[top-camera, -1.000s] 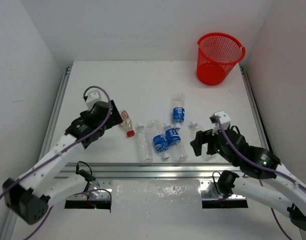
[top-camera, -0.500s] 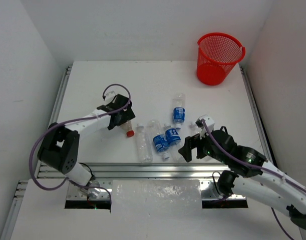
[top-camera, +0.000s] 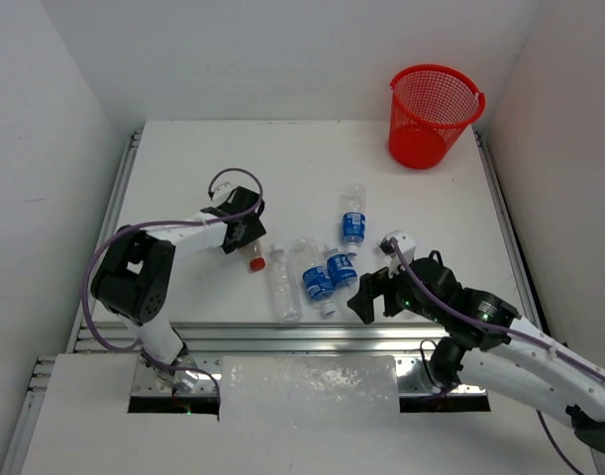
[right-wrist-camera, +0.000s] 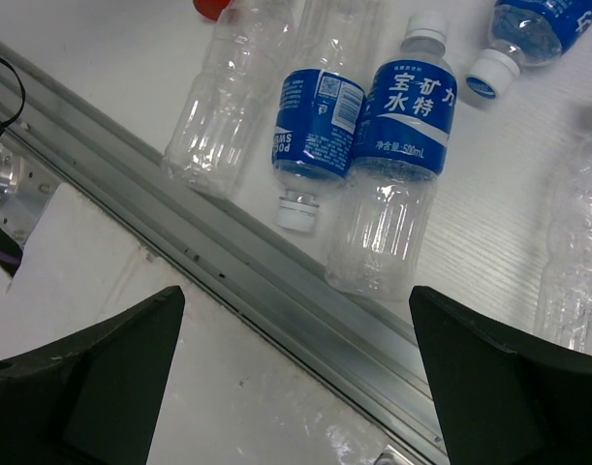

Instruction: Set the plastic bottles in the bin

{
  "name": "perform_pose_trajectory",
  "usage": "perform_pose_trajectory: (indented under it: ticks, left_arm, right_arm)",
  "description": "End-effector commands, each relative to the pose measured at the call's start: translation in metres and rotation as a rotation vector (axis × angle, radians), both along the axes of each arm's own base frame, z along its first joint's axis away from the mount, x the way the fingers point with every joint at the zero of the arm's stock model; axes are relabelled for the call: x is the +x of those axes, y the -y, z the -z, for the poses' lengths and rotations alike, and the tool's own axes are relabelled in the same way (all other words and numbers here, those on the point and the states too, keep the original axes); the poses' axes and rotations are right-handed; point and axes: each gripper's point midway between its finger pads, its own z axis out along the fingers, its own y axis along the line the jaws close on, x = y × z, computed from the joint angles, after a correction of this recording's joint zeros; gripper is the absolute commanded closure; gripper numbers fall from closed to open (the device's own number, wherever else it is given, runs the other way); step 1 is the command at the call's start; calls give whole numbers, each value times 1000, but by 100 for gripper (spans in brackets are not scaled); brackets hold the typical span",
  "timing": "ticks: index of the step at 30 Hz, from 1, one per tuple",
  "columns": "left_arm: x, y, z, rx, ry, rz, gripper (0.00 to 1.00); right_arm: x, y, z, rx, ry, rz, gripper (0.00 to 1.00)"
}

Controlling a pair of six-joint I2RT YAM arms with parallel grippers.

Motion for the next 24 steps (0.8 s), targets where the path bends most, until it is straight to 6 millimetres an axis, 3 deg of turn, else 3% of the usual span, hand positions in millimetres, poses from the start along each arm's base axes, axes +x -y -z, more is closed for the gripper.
perform_pose_trajectory:
  ticks: [1, 2, 3, 9, 13, 14, 17, 20, 24]
  left_arm:
    - [11, -7, -11, -7, 61, -18, 41]
    - [11, -7, -12, -10, 62, -11, 48]
    - [12, -8, -16, -14, 71, -2, 66]
    - [4, -13, -23, 21, 76, 85, 100]
    - [-11, -20, -31, 24, 101, 97, 100]
    - [-10, -19, -46, 7, 151, 96, 100]
    - [-16, -20, -55, -5, 197, 121, 100]
    - [-18, -27, -49, 49, 141, 111, 100]
    - [-18, -26, -37, 62, 108, 134, 90]
  right_arm:
    - [4, -16, -13, 60, 21, -31, 1]
    - [4, -18, -13, 61, 20, -35, 1]
    - [5, -20, -14, 65, 22, -41, 1]
    - [6, -32, -19, 89, 24, -77, 1]
    - [8, -39, -19, 91, 19, -91, 1]
    - [9, -42, -20, 96, 24, -99, 1]
    - [12, -48, -18, 83, 16, -107, 1]
    - [12, -55, -17, 84, 2, -131, 1]
    - [14, -58, -15, 82, 0, -133, 1]
